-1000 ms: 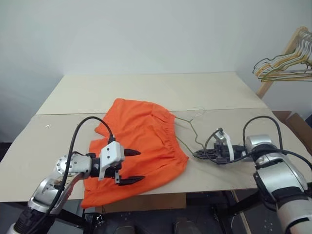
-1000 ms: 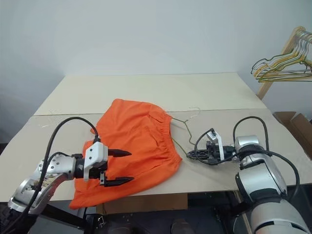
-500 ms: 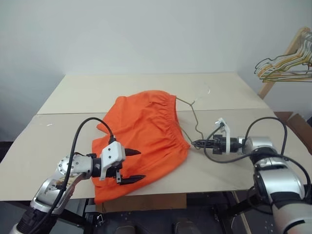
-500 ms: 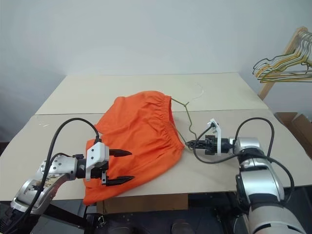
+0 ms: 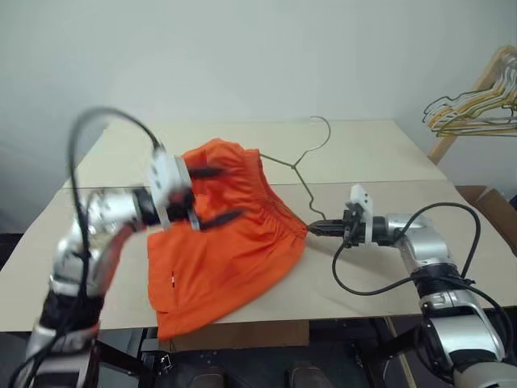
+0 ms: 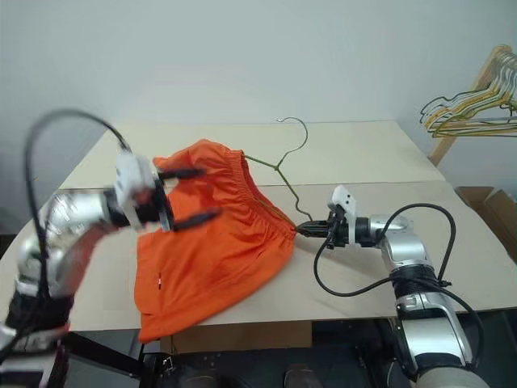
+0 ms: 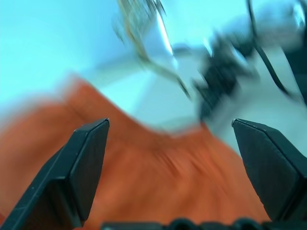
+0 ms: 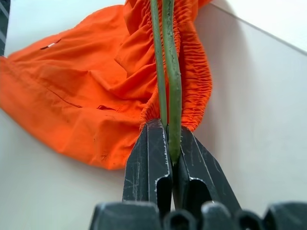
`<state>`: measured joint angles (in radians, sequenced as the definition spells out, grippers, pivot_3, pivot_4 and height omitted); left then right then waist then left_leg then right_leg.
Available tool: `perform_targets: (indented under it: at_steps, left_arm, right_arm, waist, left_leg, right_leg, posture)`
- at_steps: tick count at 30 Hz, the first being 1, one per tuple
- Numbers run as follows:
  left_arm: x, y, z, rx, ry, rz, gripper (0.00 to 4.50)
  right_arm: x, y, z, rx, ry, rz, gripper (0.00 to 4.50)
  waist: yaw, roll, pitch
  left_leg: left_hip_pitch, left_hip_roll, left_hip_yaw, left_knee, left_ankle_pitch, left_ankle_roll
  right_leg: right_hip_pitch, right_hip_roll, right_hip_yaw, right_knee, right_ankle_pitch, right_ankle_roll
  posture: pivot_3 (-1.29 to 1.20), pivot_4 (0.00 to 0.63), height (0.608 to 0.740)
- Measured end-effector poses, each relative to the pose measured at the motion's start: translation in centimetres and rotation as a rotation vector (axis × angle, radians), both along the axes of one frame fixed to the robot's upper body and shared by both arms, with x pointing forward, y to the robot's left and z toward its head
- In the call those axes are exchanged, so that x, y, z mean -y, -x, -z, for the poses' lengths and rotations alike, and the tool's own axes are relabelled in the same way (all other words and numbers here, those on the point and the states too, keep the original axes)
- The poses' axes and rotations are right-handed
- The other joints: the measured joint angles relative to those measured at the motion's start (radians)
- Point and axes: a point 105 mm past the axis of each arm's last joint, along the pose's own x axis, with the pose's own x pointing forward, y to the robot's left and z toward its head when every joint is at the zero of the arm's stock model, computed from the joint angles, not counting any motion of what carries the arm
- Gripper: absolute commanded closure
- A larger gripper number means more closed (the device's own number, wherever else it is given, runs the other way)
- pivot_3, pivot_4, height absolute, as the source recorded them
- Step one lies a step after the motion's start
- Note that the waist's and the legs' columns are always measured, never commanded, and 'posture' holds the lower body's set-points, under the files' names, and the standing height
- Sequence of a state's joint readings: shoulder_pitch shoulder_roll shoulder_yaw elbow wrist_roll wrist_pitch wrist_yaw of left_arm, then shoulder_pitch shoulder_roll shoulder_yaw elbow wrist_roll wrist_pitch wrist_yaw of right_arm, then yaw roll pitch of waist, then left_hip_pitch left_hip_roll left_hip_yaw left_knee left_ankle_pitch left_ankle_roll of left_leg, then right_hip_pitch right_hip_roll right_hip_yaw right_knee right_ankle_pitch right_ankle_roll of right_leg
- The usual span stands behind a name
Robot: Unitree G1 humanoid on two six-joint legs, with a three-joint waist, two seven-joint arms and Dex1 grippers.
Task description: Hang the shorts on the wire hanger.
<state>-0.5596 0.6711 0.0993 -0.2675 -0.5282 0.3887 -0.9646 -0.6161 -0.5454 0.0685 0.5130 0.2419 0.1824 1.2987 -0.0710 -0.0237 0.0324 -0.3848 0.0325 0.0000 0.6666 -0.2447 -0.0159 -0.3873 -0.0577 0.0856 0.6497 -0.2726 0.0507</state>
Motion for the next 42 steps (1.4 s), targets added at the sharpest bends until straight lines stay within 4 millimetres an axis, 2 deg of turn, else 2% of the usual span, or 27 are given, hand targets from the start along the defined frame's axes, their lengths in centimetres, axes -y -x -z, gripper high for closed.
perform_targets:
  at_steps: [2,5,9,15,19,22,27,35,42]
  left_arm:
    - [-0.3,-0.4,-2.1,0.016,0.016,0.007,0.07]
    - [-1.3,-1.4,-2.8,-0.017,-0.04,-0.001,0.07]
    - [-2.7,-3.0,-0.9,-0.097,-0.222,-0.004,0.07]
    - [-3.9,-4.9,3.7,-0.262,-0.487,0.087,0.07]
    - [-4.5,-6.0,4.8,-0.292,-0.599,0.118,0.07]
    - [-4.4,-6.5,5.5,-0.314,-0.646,0.145,0.61]
    - [-3.9,-6.9,7.4,-0.386,-0.657,0.18,2.27]
    - [-4.1,-7.2,9.4,-0.444,-0.702,0.171,4.47]
    - [-4.2,-7.4,9.8,-0.438,-0.718,0.155,4.47]
  right_arm:
    - [-0.2,0.0,0.0,0.022,0.038,-0.001,4.5]
    - [-0.5,0.1,0.2,0.026,0.069,-0.013,4.5]
    - [-0.7,0.1,0.9,0.052,0.13,-0.005,4.5]
    - [-1.4,0.0,2.2,0.109,0.252,-0.016,4.5]
    - [-1.8,0.0,2.4,0.144,0.291,-0.035,4.5]
    - [-2.1,-0.1,2.1,0.15,0.282,-0.033,4.5]
    - [-2.4,-0.2,1.7,0.198,0.321,-0.042,4.5]
    - [-2.6,-0.2,1.4,0.215,0.327,-0.051,4.5]
    - [-2.6,-0.2,1.5,0.213,0.329,-0.051,4.5]
  waist:
    - [-0.007,0.0,0.0]
    - [-0.023,0.0,0.0]
    - [-0.031,0.0,0.0]
    - [-0.033,0.0,0.0]
    - [-0.036,0.0,0.0]
    - [-0.043,0.0,0.0]
    - [-0.056,0.0,0.0]
    - [-0.061,0.0,0.0]
    - [-0.059,0.0,0.0]
  left_leg:
    - [0.001,0.0,0.0,0.0,0.0,0.0]
    - [0.001,0.0,-0.001,0.0,0.0,0.0]
    - [0.0,0.0,-0.001,0.0,0.0,0.0]
    - [-0.001,0.0,-0.001,0.0,0.0,0.0]
    - [-0.002,0.0,-0.001,0.0,0.0,0.0]
    - [-0.002,0.0,-0.001,0.0,0.0,0.0]
    - [-0.003,0.0,-0.002,0.0,0.0,0.0]
    - [-0.003,0.0,-0.002,0.0,0.0,0.0]
    - [-0.003,0.0,-0.002,0.001,0.0,0.0]
  right_leg:
    - [0.0,0.0,0.0,0.0,0.0,0.0]
    - [0.0,0.001,0.0,0.001,0.0,0.0]
    - [0.0,0.001,-0.001,0.0,0.0,0.0]
    - [-0.001,0.001,-0.001,-0.001,0.0,0.0]
    - [-0.001,0.001,-0.001,-0.001,0.0,0.0]
    - [-0.001,0.001,-0.001,-0.001,0.0,0.0]
    - [-0.001,0.001,-0.002,-0.001,0.0,0.0]
    - [-0.002,0.001,-0.002,0.0,0.0,0.0]
    - [-0.002,0.0,-0.002,0.0,0.0,0.0]
  posture:
    - [-0.06,0.0,0.74]
    - [-0.06,0.0,0.74]
    - [-0.06,0.0,0.74]
    - [-0.07,0.0,0.74]
    - [-0.08,0.0,0.74]
    - [-0.09,0.0,0.74]
    - [-0.09,0.0,0.74]
    - [-0.09,0.0,0.74]
    - [-0.08,0.0,0.74]
